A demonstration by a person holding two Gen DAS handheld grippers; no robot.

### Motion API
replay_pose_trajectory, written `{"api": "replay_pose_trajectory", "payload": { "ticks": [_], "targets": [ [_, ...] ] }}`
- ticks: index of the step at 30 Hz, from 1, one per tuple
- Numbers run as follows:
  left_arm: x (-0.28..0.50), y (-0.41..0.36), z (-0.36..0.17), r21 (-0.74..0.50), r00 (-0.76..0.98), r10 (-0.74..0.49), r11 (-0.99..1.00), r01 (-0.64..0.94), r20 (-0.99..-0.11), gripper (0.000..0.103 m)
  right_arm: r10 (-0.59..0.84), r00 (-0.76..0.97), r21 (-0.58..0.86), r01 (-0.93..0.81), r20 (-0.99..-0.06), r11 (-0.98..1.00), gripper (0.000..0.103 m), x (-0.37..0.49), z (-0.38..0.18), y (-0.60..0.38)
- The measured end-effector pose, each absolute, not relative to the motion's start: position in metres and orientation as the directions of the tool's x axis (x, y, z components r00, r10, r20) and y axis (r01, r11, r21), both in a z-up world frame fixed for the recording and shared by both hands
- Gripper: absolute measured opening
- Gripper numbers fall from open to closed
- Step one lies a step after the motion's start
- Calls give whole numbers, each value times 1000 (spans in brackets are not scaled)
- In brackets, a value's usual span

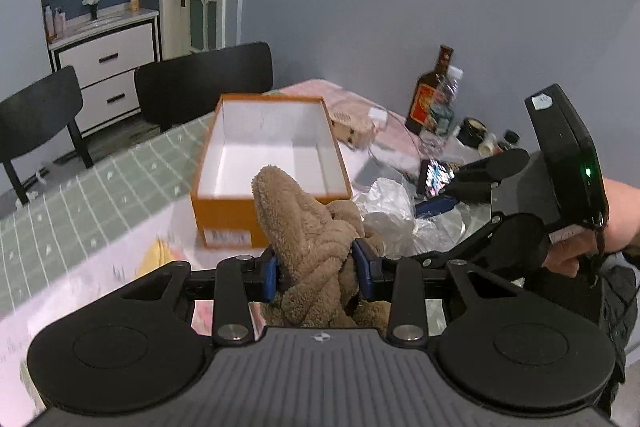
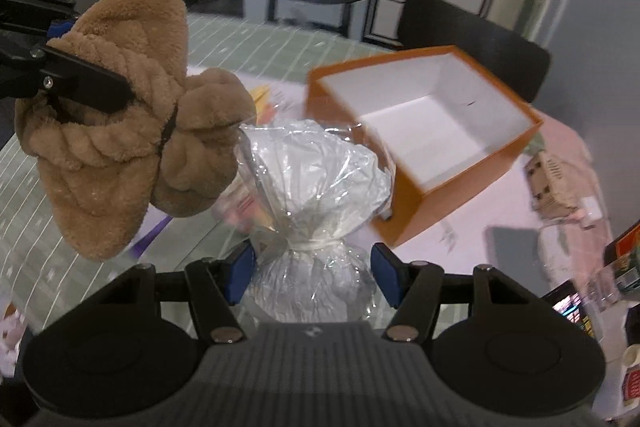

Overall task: Organize soft objects
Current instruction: 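Lift the brown slipper with the left gripper and carry it toward the orange box, then lower the brown slipper into the orange box and open the left gripper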

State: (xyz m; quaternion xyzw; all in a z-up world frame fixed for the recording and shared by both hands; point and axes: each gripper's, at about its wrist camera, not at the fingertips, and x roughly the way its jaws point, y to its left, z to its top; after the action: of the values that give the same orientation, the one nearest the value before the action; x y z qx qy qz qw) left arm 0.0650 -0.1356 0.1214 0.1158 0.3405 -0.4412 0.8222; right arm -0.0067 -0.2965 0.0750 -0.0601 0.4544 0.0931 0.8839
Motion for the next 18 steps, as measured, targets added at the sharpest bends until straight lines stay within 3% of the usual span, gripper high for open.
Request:
{"api": "replay_pose_trajectory", "payload": {
  "ticks": [12, 18],
  "targets": [
    [171, -198, 133, -102, 426, -610, 642, 760, -668, 41, 13, 603, -58, -99, -798, 993, 62, 108, 92, -352],
    [221, -215, 113, -194, 378, -605, 671, 715, -701, 41, -32, 570, -94, -79, -821, 992, 62, 158, 75, -360]
  ]
}}
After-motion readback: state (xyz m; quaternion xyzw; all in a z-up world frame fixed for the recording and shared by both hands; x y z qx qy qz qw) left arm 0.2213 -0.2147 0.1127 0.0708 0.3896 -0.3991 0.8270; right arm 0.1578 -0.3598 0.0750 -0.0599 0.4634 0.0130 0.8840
